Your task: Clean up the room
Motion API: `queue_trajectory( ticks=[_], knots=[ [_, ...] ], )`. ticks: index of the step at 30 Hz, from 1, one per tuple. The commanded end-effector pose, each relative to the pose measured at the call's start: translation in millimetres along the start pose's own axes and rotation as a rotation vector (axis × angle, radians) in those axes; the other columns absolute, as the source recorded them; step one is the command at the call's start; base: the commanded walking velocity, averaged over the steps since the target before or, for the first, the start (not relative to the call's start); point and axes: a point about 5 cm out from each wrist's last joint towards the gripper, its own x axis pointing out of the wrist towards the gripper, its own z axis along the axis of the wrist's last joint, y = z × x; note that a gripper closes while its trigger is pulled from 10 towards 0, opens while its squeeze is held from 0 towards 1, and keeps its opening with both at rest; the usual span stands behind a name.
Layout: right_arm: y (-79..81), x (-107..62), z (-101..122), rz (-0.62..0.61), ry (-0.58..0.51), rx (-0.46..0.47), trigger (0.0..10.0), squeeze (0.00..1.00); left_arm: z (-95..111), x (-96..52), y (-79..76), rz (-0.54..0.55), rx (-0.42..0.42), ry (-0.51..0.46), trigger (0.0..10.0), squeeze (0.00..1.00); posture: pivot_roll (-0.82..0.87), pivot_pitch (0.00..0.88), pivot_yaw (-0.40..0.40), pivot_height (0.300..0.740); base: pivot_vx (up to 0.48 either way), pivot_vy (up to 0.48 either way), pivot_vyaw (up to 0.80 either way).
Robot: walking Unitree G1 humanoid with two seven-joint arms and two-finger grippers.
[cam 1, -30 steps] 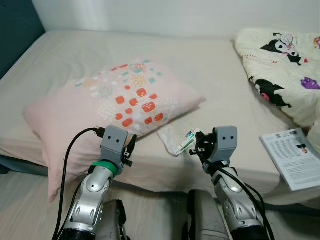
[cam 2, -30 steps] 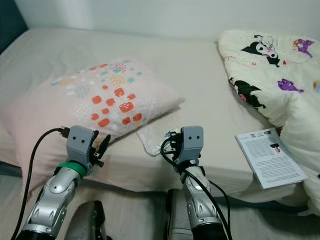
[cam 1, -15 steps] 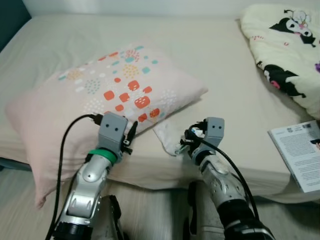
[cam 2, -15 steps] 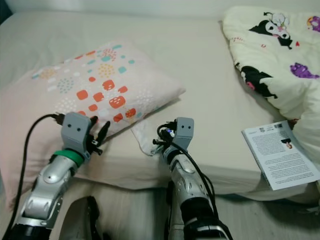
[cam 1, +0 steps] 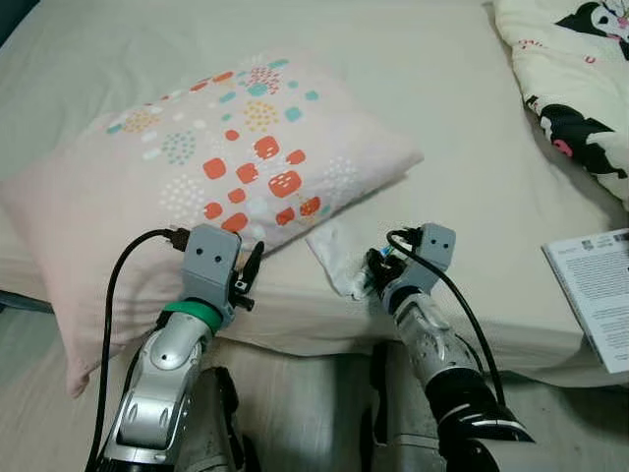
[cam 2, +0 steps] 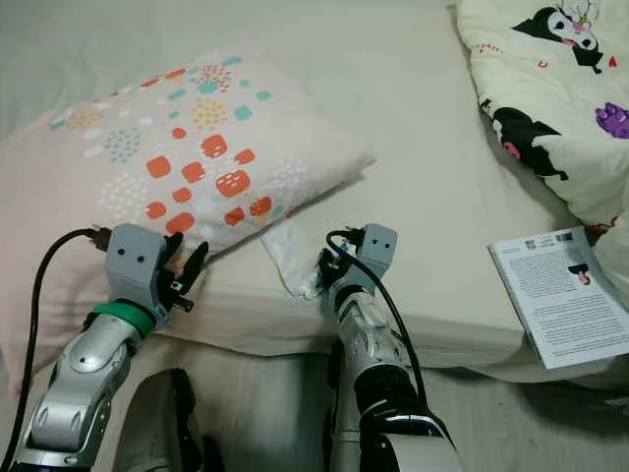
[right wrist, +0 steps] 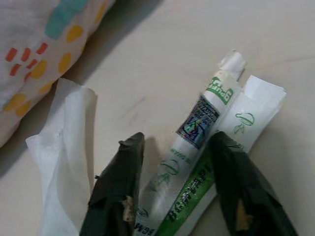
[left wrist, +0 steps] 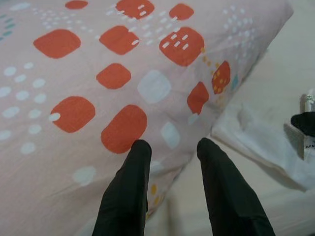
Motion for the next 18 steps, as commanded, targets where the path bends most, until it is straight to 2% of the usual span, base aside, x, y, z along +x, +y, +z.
queue_trajectory(
  ticks=[1,3,5,6,7,9,13,14,16,17,18],
  knots=[
    [-11.5,-4.8,-13,-0.082,0.041,0.004,10.0,0.0,-5,-4.5,-3.2,-0.006,-0.012,0.032,10.0,0.0,-0.03,0.275,0.058,0.566,0.0,0.0,0.0],
    [-15.5,-8.5,-9,-0.16,-0.019,-0.058,10.0,0.0,-5,-5.9,-3.6,-0.009,-0.015,0.039,10.0,0.0,-0.04,0.282,0.057,0.566,0.0,0.0,0.0],
    [-15.5,-10.0,-11,-0.176,-0.022,-0.058,10.0,0.0,-5,-6.4,-3.8,-0.01,-0.017,0.043,10.0,0.0,-0.04,0.282,0.057,0.566,0.0,0.0,0.0],
    [-15.9,-10.9,-19,-0.185,0.017,-0.006,10.0,0.0,-5,-6.6,-4.3,-0.012,-0.018,0.045,10.0,0.0,-0.04,0.285,0.059,0.566,0.0,0.0,0.0],
    [-15.9,-10.9,-19,-0.185,0.017,-0.006,10.0,0.0,-5,-6.6,-4.3,-0.012,-0.018,0.045,10.0,0.0,-0.04,0.285,0.059,0.566,0.0,0.0,0.0],
    [-17.2,-11.0,-36,-0.202,0.127,0.145,10.0,0.0,-3,-6.3,-4.9,-0.016,-0.018,0.047,10.0,0.0,-0.03,0.289,0.065,0.566,0.0,0.0,0.0],
    [-18.9,-9.5,-44,-0.209,0.202,0.205,10.0,0.0,-2,-6.1,-4.1,-0.017,-0.016,0.048,10.0,0.0,-0.02,0.289,0.069,0.566,0.0,0.0,0.0],
    [-20.6,-9.0,-44,-0.216,0.22,0.201,4.8,0.0,-2,-6.1,-3.2,-0.016,-0.014,0.048,10.0,0.0,-0.02,0.286,0.071,0.566,0.0,0.0,0.0],
    [-21.7,-8.8,-45,-0.223,0.23,0.198,4.8,0.0,-2,-6.2,-2.6,-0.015,-0.013,0.049,10.0,0.0,-0.02,0.286,0.071,0.566,0.0,0.0,0.0],
    [-23.3,-8.5,-44,-0.231,0.233,0.207,0.0,0.0,-2,-6.5,-2.0,-0.014,-0.012,0.051,10.0,0.0,-0.02,0.282,0.071,0.566,0.0,0.0,0.0],
    [-25.3,-8.5,-43,-0.243,0.232,0.214,0.0,0.0,-2,-6.8,-1.6,-0.014,-0.011,0.052,10.0,0.0,-0.02,0.277,0.071,0.566,0.0,0.0,0.0]
  ],
)
